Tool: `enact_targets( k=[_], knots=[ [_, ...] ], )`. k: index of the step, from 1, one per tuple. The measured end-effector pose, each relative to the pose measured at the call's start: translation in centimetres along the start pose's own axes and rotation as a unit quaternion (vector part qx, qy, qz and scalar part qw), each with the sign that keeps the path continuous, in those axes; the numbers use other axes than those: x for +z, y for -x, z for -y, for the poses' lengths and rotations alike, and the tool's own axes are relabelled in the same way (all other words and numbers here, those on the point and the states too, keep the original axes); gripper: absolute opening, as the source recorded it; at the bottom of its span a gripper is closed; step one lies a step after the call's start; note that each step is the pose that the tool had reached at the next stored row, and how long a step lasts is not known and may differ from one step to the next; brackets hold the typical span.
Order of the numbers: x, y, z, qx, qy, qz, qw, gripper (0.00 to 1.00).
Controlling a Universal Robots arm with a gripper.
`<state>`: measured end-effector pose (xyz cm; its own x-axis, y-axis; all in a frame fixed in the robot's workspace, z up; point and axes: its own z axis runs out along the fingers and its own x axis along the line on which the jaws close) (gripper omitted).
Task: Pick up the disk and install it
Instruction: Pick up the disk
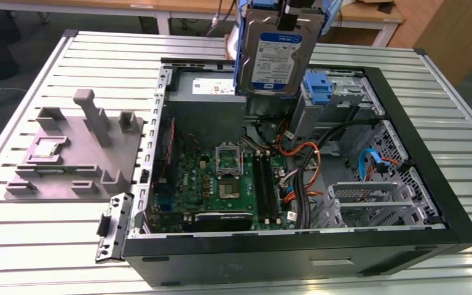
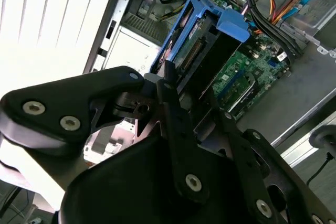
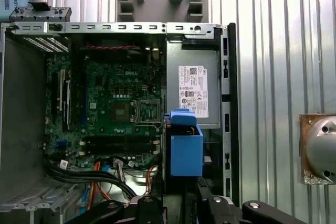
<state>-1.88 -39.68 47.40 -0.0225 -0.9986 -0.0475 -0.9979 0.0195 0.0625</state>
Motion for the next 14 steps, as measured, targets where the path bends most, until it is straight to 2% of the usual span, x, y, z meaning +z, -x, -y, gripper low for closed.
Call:
enact_targets(
  k=[14],
  knots=[
    [-0.06, -2.43, 0.06, 0.000, 0.0000, 0.0000, 1.0000, 0.35]
  ],
)
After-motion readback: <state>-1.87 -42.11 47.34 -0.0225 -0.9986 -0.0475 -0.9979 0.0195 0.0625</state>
